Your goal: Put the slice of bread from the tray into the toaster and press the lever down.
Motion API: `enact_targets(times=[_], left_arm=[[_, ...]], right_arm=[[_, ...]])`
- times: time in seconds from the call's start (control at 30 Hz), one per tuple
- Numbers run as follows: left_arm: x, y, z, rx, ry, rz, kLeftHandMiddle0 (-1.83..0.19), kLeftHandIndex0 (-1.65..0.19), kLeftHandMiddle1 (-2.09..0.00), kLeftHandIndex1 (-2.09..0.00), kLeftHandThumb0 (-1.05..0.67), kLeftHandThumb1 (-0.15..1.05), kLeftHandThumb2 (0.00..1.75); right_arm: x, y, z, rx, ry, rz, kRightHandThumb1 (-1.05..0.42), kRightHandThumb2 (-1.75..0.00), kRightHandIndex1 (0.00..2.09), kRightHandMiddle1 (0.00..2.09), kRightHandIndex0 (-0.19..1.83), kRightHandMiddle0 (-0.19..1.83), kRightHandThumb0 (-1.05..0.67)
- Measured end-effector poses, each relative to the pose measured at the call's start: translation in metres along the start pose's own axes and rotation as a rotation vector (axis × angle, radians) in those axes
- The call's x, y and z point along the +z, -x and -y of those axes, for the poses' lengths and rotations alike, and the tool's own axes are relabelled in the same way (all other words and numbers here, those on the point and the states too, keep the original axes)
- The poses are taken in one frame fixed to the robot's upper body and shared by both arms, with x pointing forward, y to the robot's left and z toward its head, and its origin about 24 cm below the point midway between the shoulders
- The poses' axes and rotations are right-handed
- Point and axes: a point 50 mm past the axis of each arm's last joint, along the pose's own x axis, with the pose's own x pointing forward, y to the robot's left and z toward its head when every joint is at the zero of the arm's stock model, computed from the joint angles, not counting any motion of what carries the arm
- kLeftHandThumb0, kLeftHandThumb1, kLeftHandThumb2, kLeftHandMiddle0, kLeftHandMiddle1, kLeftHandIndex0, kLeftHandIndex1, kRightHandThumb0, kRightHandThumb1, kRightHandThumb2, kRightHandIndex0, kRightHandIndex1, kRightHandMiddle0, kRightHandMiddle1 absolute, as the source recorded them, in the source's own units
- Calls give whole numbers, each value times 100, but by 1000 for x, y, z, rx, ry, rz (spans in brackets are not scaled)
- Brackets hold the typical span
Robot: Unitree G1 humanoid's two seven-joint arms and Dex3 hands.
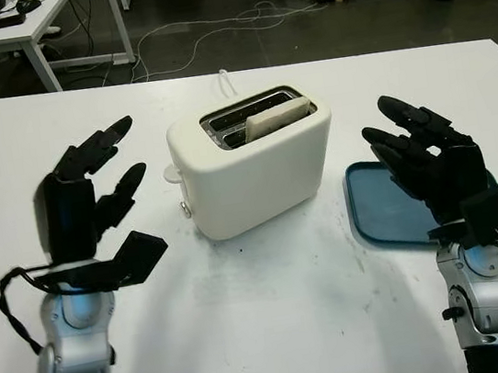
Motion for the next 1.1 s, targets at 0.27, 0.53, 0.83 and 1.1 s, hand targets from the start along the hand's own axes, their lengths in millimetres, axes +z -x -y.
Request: enact_targets(times=[0.27,0.53,0.83,1.1], left_arm=[[-1,-16,-9,-134,-100,87,-111,-124,-84,-20,-13,76,0],[0,-30,-8,-210,-174,138,-117,-129,-70,-12,-20,76,0],[-4,-40,1,-284,-230,132,-120,-132,-64,-8,-18,73,0],[-8,-46,8,-343,-272,135,-120,-133,-68,-6,-18,72,0]], right_arm=[[-3,0,0,-12,5,-8,-91,0,3,2,90,81,-49],[-3,-1,0,-14,0,-5,-91,0,2,1,89,81,-50],[-3,-1,-1,-15,-4,-3,-91,0,1,1,90,81,-50],[-3,-1,-1,-15,-4,-2,-91,0,1,0,91,81,-50]])
